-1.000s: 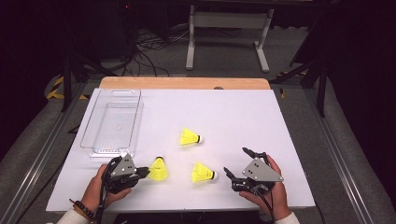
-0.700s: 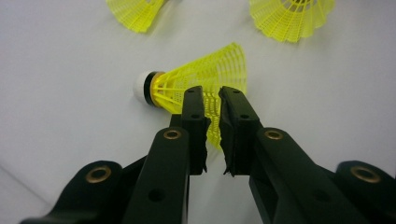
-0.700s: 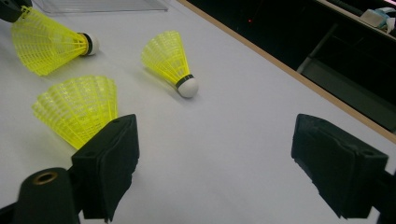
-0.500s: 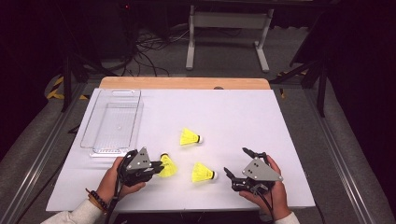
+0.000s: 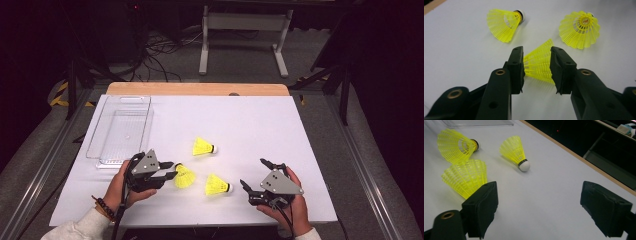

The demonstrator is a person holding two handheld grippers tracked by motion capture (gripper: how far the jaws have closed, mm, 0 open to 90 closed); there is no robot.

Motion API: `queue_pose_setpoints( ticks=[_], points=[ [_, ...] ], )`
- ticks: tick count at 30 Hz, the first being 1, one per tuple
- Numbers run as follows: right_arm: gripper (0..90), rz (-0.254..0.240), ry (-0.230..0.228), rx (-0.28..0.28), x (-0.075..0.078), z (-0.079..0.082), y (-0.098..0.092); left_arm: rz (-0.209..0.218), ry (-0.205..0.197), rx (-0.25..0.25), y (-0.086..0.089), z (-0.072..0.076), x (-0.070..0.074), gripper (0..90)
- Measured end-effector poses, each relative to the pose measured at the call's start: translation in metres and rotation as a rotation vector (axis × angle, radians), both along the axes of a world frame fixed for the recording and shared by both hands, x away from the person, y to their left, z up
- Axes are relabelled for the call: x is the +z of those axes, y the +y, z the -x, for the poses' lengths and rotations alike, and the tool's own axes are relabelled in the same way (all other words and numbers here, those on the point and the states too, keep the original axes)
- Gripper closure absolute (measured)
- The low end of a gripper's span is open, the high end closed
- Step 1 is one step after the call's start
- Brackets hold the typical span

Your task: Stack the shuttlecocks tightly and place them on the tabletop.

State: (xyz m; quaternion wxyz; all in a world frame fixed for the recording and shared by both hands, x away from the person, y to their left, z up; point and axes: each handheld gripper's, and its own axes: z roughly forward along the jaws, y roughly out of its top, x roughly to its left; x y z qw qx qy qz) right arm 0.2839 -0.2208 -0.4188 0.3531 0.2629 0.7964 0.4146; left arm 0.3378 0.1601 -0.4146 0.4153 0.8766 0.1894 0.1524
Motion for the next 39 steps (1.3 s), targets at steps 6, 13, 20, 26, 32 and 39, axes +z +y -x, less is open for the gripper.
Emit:
queue_pose_setpoints(
  ticks=[6, 13, 20, 26, 32, 39],
  points=[
    [15.7, 0.002, 0.000, 0.000, 0.000, 0.000, 0.000, -0.117, -0.046, 0.027, 0.002, -0.001, -0.003, 57.7],
    [15.8, 0.003, 0.000, 0.002, 0.000, 0.001, 0.000, -0.239, -0.024, -0.003, 0.000, -0.005, -0.015, 53.1],
    [15.7, 0.005, 0.006, 0.001, -0.001, 0.000, 0.000, -0.262, -0.024, 0.000, -0.008, -0.011, -0.019, 49.5],
    [15.7, 0.005, 0.010, 0.001, -0.001, 0.000, 0.001, -0.294, -0.012, -0.049, -0.021, -0.017, -0.024, 44.8],
    [15.7, 0.004, 0.014, 0.001, -0.002, 0.000, 0.000, -0.316, -0.014, -0.085, -0.031, -0.021, -0.023, 34.6],
    [15.7, 0.003, 0.024, 0.001, -0.003, -0.001, 0.000, -0.299, -0.008, -0.124, -0.046, -0.034, -0.020, 30.7]
  ],
)
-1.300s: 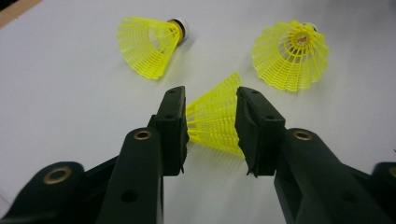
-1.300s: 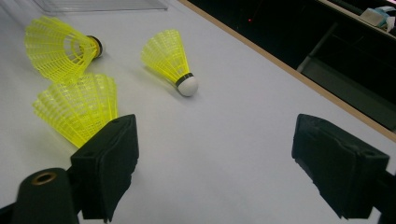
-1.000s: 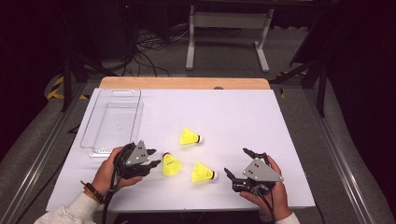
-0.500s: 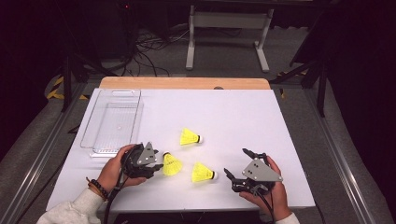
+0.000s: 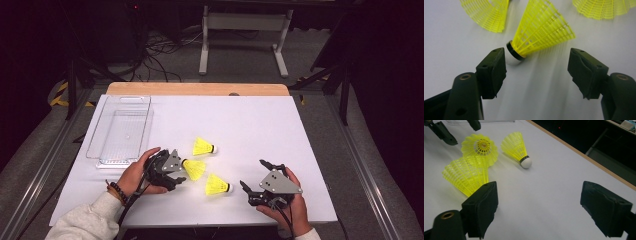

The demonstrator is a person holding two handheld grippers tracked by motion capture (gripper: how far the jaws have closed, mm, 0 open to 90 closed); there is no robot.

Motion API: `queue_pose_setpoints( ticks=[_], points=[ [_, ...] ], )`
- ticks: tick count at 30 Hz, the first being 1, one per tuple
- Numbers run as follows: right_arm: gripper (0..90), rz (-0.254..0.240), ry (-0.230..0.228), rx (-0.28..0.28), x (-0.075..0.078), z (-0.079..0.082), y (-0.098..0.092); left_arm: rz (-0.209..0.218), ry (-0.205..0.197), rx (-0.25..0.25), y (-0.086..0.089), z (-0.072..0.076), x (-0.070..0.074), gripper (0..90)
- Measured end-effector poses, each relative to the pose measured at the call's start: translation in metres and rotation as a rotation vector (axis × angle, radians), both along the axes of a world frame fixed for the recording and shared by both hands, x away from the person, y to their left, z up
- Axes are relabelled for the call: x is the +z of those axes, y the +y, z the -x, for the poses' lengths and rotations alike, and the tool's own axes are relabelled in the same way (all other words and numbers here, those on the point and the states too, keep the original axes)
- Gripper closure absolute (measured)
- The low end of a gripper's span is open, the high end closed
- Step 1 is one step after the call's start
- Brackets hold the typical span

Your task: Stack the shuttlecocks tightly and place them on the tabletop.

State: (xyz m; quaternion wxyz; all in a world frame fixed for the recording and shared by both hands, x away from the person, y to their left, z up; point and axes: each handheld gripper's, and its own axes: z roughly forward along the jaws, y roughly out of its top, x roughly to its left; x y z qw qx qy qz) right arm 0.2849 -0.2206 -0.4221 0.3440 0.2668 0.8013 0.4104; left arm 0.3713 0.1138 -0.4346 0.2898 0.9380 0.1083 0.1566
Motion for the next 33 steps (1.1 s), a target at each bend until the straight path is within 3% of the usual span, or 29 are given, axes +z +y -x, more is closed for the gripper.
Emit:
queue_pose_setpoints(
  ticks=[6, 16, 25, 28, 31, 33],
  points=[
    [15.7, 0.004, 0.011, 0.002, -0.002, -0.001, 0.000, 0.002, 0.010, -0.026, -0.012, -0.009, 0.002, 25.9],
    [15.7, 0.012, 0.027, 0.006, -0.004, -0.002, 0.000, -0.005, 0.094, -0.079, -0.025, -0.024, -0.005, 21.5],
    [15.7, 0.015, 0.034, 0.007, -0.005, -0.002, -0.001, -0.025, 0.090, -0.093, -0.025, -0.025, -0.003, 21.5],
    [15.7, 0.017, 0.037, 0.007, -0.005, -0.002, 0.000, -0.016, 0.063, -0.066, -0.028, -0.031, -0.004, 16.8],
    [15.7, 0.020, 0.039, 0.010, -0.005, -0.002, 0.001, 0.013, 0.096, -0.085, -0.029, -0.033, -0.003, 16.2],
    [15.7, 0.027, 0.039, 0.011, -0.006, -0.002, 0.001, -0.010, 0.110, -0.103, -0.033, -0.034, -0.005, 16.3]
  ],
)
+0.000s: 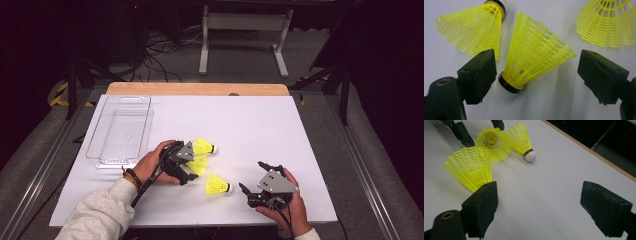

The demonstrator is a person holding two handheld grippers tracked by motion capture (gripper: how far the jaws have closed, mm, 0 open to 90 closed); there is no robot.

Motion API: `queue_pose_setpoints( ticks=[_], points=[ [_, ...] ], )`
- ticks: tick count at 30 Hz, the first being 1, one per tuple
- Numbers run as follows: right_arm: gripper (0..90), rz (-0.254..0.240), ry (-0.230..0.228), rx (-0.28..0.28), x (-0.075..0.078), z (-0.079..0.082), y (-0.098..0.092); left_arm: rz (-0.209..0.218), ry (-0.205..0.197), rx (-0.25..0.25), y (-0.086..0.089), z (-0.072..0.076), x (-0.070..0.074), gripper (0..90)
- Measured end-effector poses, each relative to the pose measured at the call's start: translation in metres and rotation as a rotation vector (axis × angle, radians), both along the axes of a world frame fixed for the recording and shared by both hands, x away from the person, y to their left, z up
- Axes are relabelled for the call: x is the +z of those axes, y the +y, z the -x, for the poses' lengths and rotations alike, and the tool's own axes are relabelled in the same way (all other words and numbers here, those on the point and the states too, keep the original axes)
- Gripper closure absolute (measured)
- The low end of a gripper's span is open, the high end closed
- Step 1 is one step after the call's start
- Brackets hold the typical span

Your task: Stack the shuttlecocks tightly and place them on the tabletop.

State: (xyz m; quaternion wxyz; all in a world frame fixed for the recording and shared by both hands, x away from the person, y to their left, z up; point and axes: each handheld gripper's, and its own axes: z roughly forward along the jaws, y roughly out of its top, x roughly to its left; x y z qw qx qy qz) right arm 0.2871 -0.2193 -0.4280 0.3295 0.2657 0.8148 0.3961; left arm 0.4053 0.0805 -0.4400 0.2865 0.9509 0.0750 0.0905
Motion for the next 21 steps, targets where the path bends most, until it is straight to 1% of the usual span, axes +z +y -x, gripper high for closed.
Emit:
queue_pose_setpoints(
  ticks=[1, 3, 4, 5, 6, 7, 8, 9, 10, 12, 14, 16, 17, 18, 21],
  points=[
    [15.7, 0.000, 0.005, 0.000, 0.000, 0.000, 0.000, -0.012, 0.011, -0.008, -0.001, 0.000, -0.001, 16.4],
    [15.7, 0.003, 0.010, -0.002, -0.001, -0.001, 0.000, -0.020, 0.036, -0.016, -0.002, -0.001, -0.004, 16.7],
    [15.7, 0.005, 0.012, -0.001, -0.001, -0.001, -0.001, -0.016, 0.046, -0.020, -0.003, -0.001, -0.005, 17.1],
    [15.7, 0.006, 0.013, -0.002, -0.001, -0.001, -0.001, -0.016, 0.046, -0.020, -0.003, -0.001, -0.005, 18.7],
    [15.7, 0.006, 0.013, -0.002, -0.001, -0.001, -0.001, -0.033, 0.057, -0.036, -0.003, -0.001, -0.005, 18.7],
    [15.7, 0.008, 0.012, -0.005, -0.001, -0.001, -0.001, -0.038, 0.060, -0.047, -0.003, 0.000, -0.006, 22.4],
    [15.7, 0.008, 0.013, -0.004, -0.001, -0.001, -0.001, -0.049, 0.059, -0.047, -0.004, 0.001, -0.006, 23.7],
    [15.7, 0.011, 0.012, -0.003, -0.001, 0.000, -0.001, -0.046, 0.057, -0.047, -0.003, 0.002, -0.005, 24.0],
    [15.7, 0.015, 0.010, -0.002, -0.001, 0.000, 0.000, -0.053, 0.060, -0.064, -0.002, 0.003, -0.005, 24.9],
    [15.7, 0.022, 0.008, 0.000, -0.001, 0.000, 0.000, -0.068, 0.043, -0.079, 0.000, 0.006, -0.003, 26.5],
    [15.8, 0.023, 0.008, 0.000, -0.001, 0.001, 0.000, -0.075, 0.046, -0.075, 0.001, 0.007, -0.002, 27.4],
    [15.8, 0.024, 0.008, 0.001, -0.001, 0.001, 0.000, -0.089, 0.047, -0.056, 0.002, 0.008, -0.002, 27.7],
    [15.9, 0.026, 0.009, 0.001, -0.001, 0.001, 0.000, -0.096, 0.042, -0.055, 0.002, 0.009, -0.001, 28.4],
    [15.9, 0.027, 0.009, 0.002, -0.001, 0.001, 0.000, -0.099, 0.047, -0.049, 0.003, 0.010, 0.000, 28.9],
    [15.9, 0.025, 0.010, 0.002, 0.000, 0.001, 0.000, -0.095, 0.059, -0.035, 0.005, 0.010, -0.001, 27.8]
  ],
)
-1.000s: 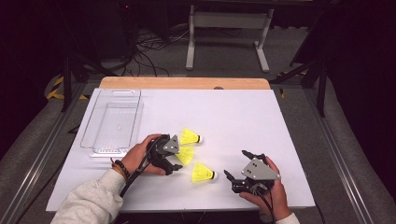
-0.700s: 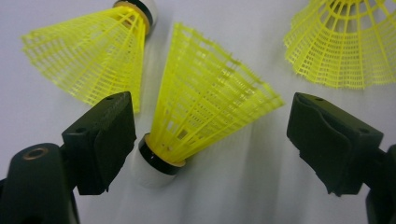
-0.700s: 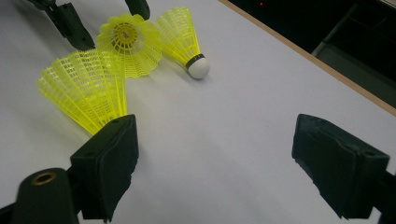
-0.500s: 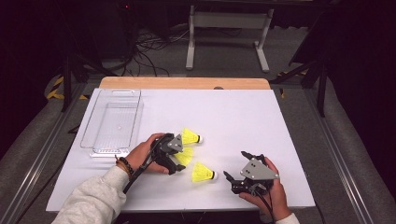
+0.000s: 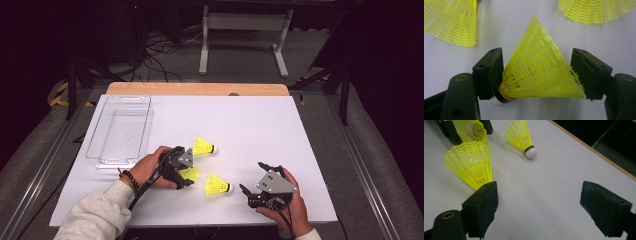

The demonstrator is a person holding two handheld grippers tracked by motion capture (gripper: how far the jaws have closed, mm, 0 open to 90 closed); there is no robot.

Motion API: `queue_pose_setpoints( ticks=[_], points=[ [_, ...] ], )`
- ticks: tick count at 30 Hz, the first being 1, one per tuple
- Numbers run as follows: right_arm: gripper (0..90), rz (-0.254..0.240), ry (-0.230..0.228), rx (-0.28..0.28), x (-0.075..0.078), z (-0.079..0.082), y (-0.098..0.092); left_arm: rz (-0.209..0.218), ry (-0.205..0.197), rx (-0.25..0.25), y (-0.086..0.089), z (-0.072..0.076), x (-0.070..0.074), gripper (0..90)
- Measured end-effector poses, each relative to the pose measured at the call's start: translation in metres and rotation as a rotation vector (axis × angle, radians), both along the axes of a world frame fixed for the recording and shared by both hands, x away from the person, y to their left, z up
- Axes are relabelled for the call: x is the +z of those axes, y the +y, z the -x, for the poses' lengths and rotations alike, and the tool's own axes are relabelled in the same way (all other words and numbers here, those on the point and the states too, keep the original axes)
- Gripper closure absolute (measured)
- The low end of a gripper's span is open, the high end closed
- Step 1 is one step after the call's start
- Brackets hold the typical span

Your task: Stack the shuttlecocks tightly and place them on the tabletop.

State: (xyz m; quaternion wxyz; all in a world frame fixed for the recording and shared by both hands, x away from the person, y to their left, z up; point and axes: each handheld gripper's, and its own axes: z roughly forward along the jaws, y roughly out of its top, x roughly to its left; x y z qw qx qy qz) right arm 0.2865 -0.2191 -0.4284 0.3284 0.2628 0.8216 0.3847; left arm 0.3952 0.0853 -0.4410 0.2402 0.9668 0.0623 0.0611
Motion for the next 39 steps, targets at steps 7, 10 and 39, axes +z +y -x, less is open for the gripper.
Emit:
queue_pose_setpoints(
  ticks=[7, 10, 39],
  points=[
    [15.9, 0.004, -0.003, 0.002, 0.001, 0.001, 0.001, 0.153, 0.002, 0.031, 0.015, 0.001, 0.011, 7.0],
    [15.9, 0.000, -0.001, 0.005, 0.001, 0.001, 0.000, 0.161, -0.005, 0.008, 0.017, 0.003, 0.015, 5.5],
    [15.5, 0.035, 0.037, 0.040, -0.002, -0.001, 0.003, 0.012, 0.013, -0.013, 0.019, 0.002, 0.009, 7.2]
  ],
)
